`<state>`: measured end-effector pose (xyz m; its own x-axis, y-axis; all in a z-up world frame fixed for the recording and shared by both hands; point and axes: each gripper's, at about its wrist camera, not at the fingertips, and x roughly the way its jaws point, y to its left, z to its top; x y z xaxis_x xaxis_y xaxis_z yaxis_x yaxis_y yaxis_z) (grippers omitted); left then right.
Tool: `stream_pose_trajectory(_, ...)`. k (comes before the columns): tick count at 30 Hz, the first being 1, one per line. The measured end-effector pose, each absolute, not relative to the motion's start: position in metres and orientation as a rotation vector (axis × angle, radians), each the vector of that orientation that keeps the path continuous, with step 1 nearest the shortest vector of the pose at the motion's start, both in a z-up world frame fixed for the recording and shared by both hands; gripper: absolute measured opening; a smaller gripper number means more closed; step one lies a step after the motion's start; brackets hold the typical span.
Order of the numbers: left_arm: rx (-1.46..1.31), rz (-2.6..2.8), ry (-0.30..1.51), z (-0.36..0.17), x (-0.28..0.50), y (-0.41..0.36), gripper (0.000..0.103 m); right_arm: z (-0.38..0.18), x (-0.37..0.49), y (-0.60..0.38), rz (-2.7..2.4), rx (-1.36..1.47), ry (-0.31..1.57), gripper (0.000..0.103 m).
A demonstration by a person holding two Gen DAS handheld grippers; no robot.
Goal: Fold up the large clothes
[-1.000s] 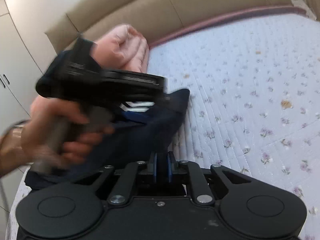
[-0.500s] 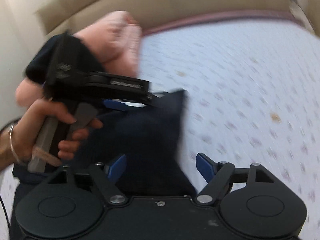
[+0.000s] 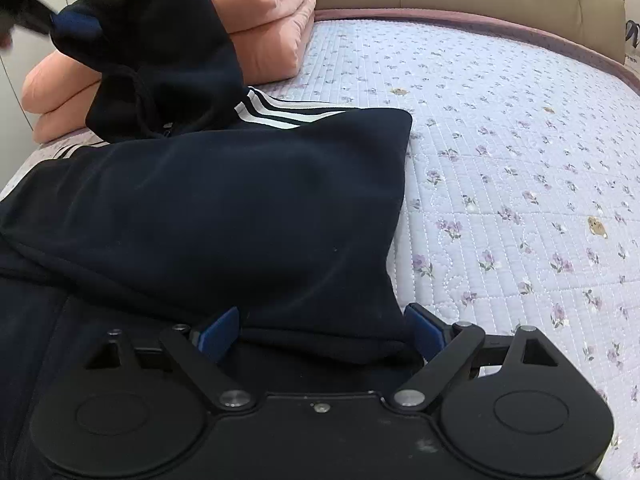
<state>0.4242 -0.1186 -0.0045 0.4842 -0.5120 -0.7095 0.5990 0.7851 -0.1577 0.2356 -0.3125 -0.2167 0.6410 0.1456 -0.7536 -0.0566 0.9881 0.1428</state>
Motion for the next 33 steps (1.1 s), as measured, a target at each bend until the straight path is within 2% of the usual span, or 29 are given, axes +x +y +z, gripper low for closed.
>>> stream_pose_trajectory(4,-0.066,-0.655,0.782,0.044,0.462,-0.084,0.103,-0.218,0.227,-0.314,0.118,0.114,0.831,0.103)
stream_pose_trajectory(7,-0.041,-0.563,0.759,0.055,0.494,-0.073,0.103,-0.217,0.221,-0.316,0.124,0.113,0.818,0.103)
stream_pose_trajectory(12,-0.147,-0.389,0.758,0.036,0.546,-0.038,0.103,-0.216,0.216,-0.32,0.141,0.114,0.813,0.103)
stream_pose_trajectory(17,-0.274,-0.409,0.863,0.004,0.579,-0.028,0.101,-0.217,0.212,-0.32,0.141,0.112,0.795,0.103)
stream_pose_trajectory(19,-0.28,-0.391,0.847,0.0,0.581,-0.028,0.095,-0.217,0.211,-0.321,0.145,0.116,0.79,0.103)
stream_pose_trajectory(21,-0.248,-0.382,0.833,-0.001,0.581,-0.028,0.094,-0.217,0.21,-0.322,0.148,0.119,0.788,0.103)
stream_pose_trajectory(24,-0.239,-0.335,0.797,0.005,0.577,-0.026,0.095,-0.215,0.21,-0.32,0.144,0.111,0.795,0.103)
stream_pose_trajectory(28,-0.22,-0.312,0.814,0.001,0.58,-0.02,0.103,-0.215,0.208,-0.321,0.145,0.113,0.785,0.103)
stream_pose_trajectory(33,-0.193,-0.272,0.829,-0.016,0.585,-0.021,0.103,-0.216,0.207,-0.32,0.143,0.112,0.78,0.103)
